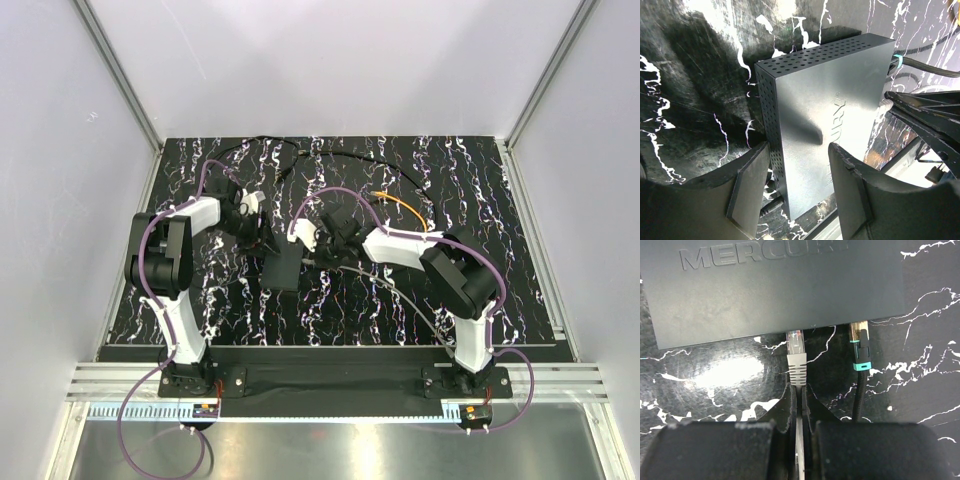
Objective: Insert the plug into the switch port
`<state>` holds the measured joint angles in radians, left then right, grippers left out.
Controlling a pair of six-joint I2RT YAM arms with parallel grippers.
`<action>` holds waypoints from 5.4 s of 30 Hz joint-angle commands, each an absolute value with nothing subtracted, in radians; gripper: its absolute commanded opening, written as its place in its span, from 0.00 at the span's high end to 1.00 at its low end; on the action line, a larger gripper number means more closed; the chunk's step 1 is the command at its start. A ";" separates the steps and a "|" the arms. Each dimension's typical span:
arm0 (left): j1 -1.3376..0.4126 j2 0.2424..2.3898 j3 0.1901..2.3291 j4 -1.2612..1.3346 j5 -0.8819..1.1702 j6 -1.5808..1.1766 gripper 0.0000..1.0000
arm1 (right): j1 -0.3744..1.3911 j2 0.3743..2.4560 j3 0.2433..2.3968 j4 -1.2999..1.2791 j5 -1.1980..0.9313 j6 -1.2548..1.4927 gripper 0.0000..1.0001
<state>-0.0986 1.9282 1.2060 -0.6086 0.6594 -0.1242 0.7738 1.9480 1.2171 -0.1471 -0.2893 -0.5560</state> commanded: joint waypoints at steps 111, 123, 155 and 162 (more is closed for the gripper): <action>0.040 1.497 1.170 -0.456 0.827 -0.028 0.35 | 0.276 2.213 1.815 -0.492 -0.094 -0.572 0.43; 0.041 1.508 1.167 -0.449 0.830 -0.034 0.35 | 0.265 2.345 1.934 -0.571 -0.215 -0.681 0.50; -0.159 1.336 1.158 0.167 1.037 -0.971 0.37 | 0.517 1.231 0.910 0.440 -0.032 -1.402 1.00; -0.297 1.348 1.023 0.446 1.060 -1.169 0.36 | 0.643 1.164 0.690 0.739 -0.038 -1.543 1.00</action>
<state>-0.2539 1.3552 1.0351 0.2268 1.0138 -1.0294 0.6048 1.2240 0.6971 0.4648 -0.0624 -1.4372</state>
